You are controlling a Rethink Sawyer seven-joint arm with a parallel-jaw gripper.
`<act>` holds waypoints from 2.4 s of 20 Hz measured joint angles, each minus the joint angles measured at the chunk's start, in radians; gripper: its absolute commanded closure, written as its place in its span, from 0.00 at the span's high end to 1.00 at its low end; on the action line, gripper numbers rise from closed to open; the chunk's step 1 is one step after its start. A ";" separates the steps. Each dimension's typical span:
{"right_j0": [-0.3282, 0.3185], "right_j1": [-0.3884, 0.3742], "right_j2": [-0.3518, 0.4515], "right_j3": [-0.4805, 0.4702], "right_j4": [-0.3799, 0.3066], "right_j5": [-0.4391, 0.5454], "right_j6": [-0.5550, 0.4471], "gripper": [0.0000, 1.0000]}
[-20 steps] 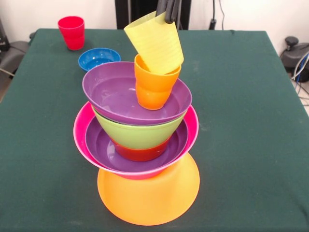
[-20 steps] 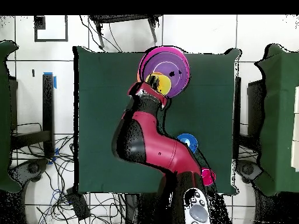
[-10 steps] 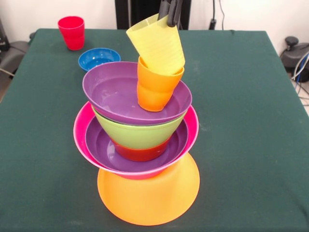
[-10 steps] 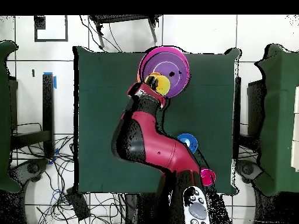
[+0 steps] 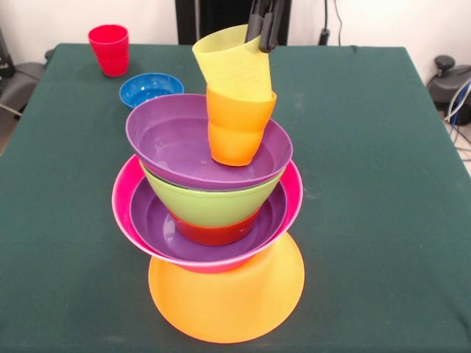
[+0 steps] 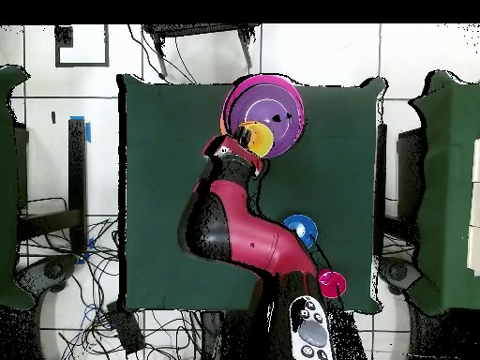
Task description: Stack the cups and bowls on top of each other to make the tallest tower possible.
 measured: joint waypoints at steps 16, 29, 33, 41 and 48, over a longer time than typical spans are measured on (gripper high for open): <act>0.044 0.004 -0.049 0.000 0.001 0.000 0.000 0.00; 0.059 0.004 -0.072 0.000 0.003 -0.003 0.000 1.00; 0.059 0.003 -0.079 0.000 0.007 -0.005 0.000 1.00; 0.059 0.004 -0.080 0.000 0.014 -0.006 0.000 1.00; 0.061 0.003 -0.082 0.000 0.023 -0.006 0.000 1.00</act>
